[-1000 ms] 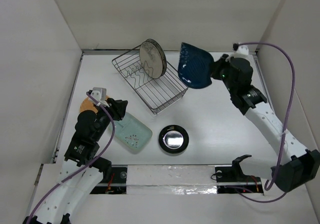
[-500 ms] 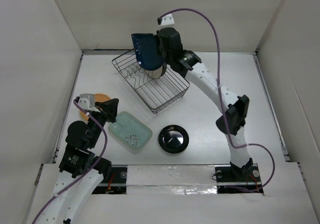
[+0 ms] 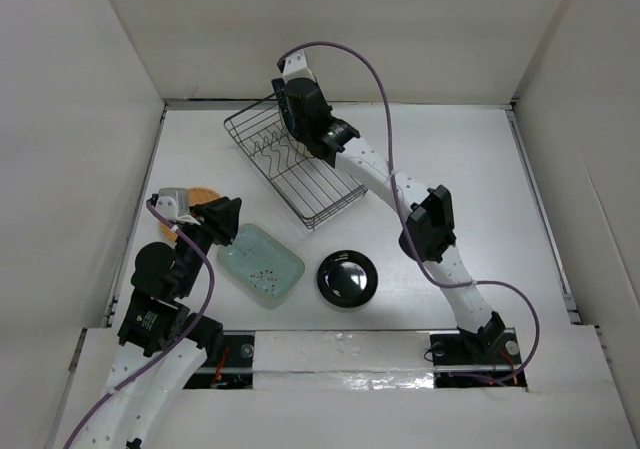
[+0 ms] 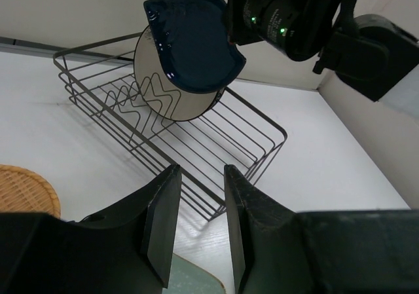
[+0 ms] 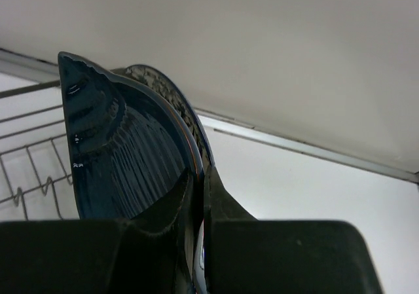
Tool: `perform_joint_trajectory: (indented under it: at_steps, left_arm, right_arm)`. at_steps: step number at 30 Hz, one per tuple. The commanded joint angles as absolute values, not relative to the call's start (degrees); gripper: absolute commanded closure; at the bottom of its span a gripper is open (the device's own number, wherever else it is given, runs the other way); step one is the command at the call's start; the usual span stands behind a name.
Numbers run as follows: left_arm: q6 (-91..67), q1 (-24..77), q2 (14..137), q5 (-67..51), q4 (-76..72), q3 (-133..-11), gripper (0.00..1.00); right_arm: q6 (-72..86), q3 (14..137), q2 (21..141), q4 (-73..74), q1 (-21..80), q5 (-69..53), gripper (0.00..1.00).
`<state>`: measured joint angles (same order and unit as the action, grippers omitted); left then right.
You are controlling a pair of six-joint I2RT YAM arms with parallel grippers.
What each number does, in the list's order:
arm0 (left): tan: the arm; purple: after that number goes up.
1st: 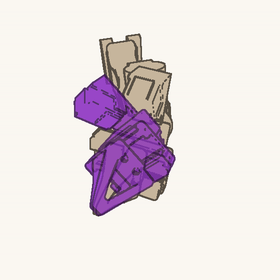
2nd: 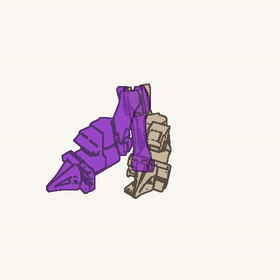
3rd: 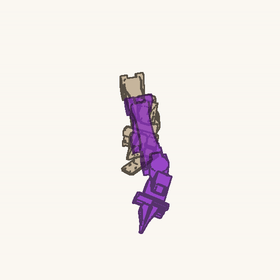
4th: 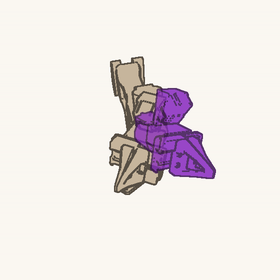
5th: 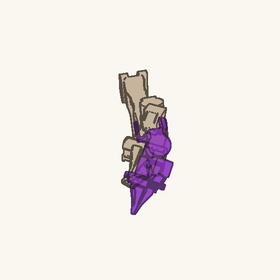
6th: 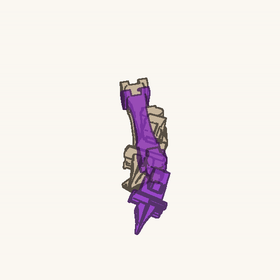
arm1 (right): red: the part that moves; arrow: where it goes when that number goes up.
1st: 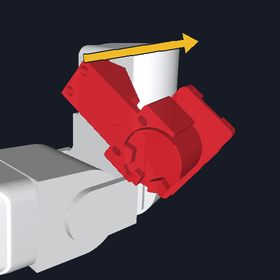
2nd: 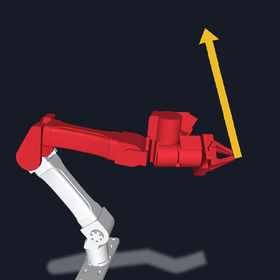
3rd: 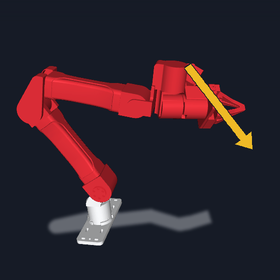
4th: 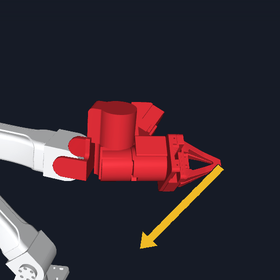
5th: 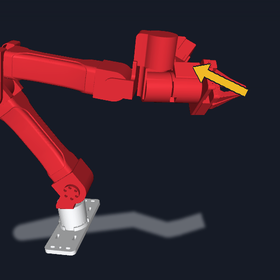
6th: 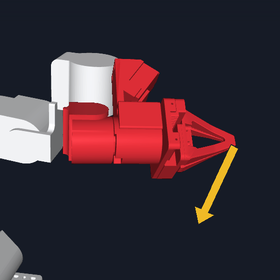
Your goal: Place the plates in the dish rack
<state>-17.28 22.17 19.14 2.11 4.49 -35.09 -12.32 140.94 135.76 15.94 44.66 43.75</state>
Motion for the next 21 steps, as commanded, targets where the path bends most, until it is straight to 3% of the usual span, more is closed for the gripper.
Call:
perform_joint_trajectory:
  at_steps: [1,21]
  left_arm:
    - [-17.58,22.59,18.9,1.94,1.93,-35.68,0.7]
    - [-17.58,22.59,20.13,1.49,1.76,-35.6,0.71]
  right_arm:
    - [-21.6,145.55,136.31,-3.33,46.84,49.48,1.0]
    - [-31.02,144.94,140.54,-14.59,46.32,48.43,1.0]
